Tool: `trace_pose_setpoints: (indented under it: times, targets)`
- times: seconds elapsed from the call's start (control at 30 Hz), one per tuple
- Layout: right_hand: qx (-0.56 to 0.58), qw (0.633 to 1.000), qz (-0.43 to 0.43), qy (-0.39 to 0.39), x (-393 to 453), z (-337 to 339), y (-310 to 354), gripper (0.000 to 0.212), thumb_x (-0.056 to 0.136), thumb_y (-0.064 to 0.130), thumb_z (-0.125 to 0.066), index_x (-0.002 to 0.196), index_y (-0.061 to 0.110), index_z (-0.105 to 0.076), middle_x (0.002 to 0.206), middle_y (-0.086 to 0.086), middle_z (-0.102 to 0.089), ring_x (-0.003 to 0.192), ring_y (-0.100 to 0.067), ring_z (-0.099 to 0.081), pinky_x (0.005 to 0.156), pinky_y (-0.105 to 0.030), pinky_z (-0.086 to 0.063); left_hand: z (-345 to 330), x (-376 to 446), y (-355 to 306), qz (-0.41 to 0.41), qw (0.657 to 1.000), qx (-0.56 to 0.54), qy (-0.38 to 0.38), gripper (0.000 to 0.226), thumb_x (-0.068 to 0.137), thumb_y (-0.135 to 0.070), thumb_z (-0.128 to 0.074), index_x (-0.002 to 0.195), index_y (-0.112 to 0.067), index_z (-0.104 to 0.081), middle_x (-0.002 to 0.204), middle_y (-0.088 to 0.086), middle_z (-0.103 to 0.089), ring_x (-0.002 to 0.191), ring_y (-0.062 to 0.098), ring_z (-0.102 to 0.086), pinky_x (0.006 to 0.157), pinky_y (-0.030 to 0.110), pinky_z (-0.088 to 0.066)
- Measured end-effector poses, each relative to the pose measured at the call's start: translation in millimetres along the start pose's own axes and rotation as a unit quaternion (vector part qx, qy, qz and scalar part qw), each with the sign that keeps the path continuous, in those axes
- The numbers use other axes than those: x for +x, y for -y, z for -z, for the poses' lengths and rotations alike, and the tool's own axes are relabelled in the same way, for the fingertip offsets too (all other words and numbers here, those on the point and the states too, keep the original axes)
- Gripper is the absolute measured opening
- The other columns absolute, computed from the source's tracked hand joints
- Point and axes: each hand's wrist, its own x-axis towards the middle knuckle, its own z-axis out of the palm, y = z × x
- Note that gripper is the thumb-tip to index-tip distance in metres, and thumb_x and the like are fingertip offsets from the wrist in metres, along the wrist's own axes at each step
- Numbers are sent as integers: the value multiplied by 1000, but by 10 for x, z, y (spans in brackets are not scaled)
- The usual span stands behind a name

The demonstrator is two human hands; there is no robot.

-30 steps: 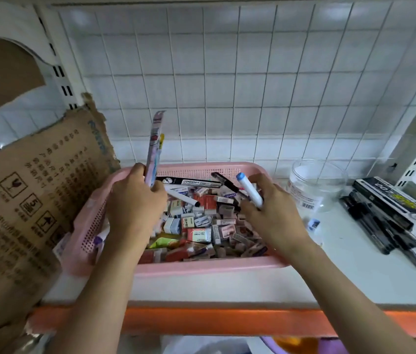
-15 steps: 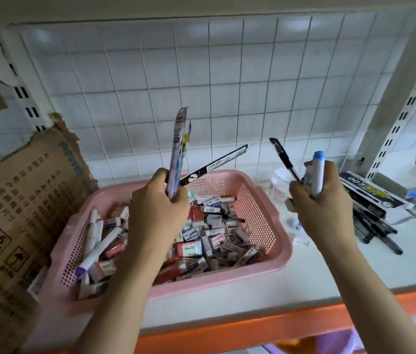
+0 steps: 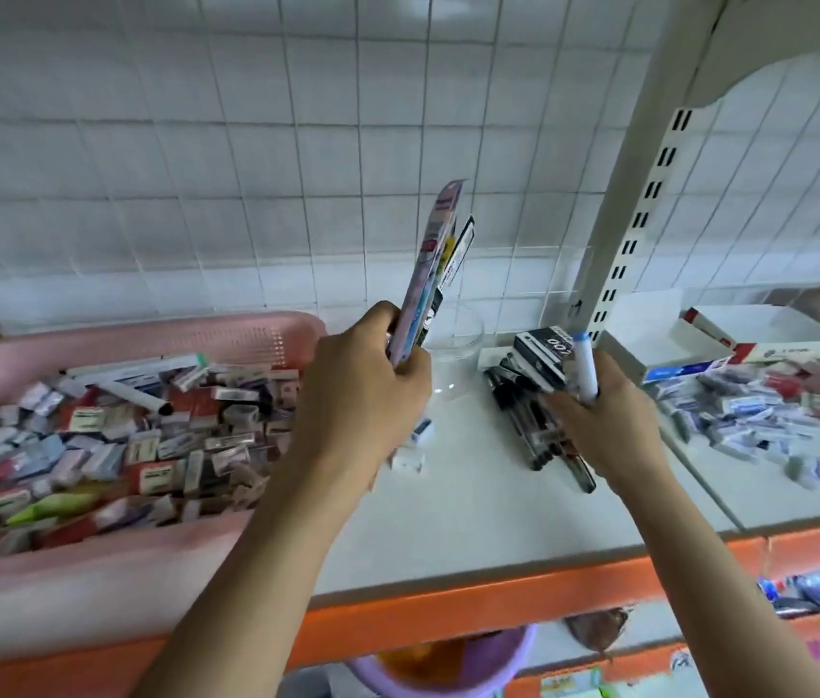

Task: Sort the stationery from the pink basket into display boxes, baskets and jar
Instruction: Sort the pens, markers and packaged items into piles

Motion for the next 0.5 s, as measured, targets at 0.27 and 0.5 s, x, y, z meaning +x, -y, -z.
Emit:
trace_pose_setpoints:
  times: [0.27,0.5]
  targets:
    - [25,995,13,97,452,-55,-421,19,81,20,-65,95,11,-56,83,-17,-61,68,-37,-59,56,-40,-52,-534,-183,-241,93,995,42,-9,8,81,-25,-52,76,-21,-49,61,1,-60,58,25,-60,54,34,-50]
    - [-4,990,43,134,499,0,-602,11,84,20,-63,88,12,-56,78,-11,-61,79,-31,-56,61,-34,-47,-700,-321,-244,142,989,49,4,8,83,-23,-53,76,-22,-50,60,-3,-59,53,18,-57,46,26,-40]
